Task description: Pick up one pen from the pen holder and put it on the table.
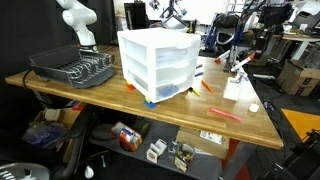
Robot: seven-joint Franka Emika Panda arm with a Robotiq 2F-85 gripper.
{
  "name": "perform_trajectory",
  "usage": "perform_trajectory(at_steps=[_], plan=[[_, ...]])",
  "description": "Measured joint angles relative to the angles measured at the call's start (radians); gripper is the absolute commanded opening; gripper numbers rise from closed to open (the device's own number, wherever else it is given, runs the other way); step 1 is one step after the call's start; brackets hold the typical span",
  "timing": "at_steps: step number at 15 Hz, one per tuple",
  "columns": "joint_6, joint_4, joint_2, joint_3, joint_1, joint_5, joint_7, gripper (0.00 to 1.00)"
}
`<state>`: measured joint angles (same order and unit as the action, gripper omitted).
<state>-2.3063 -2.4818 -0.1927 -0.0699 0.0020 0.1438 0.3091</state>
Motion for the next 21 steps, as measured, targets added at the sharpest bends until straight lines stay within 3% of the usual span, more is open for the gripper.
perform_trajectory(at_steps=[5,9,14,18,21], plan=[[-0.055,-0.121,-0.012,-0.006,0.057,-0.291,0.133,0.04],[-0.097,-0.174,0.072,-0.034,0.065,-0.534,0.268,0.04],[-0.115,-0.159,0.207,-0.051,0.042,-0.832,0.442,0.04],[-0.133,-0.103,0.321,-0.037,0.006,-0.956,0.513,0.04],[-0.137,-0.05,0.385,-0.022,-0.021,-0.987,0.522,0.04]])
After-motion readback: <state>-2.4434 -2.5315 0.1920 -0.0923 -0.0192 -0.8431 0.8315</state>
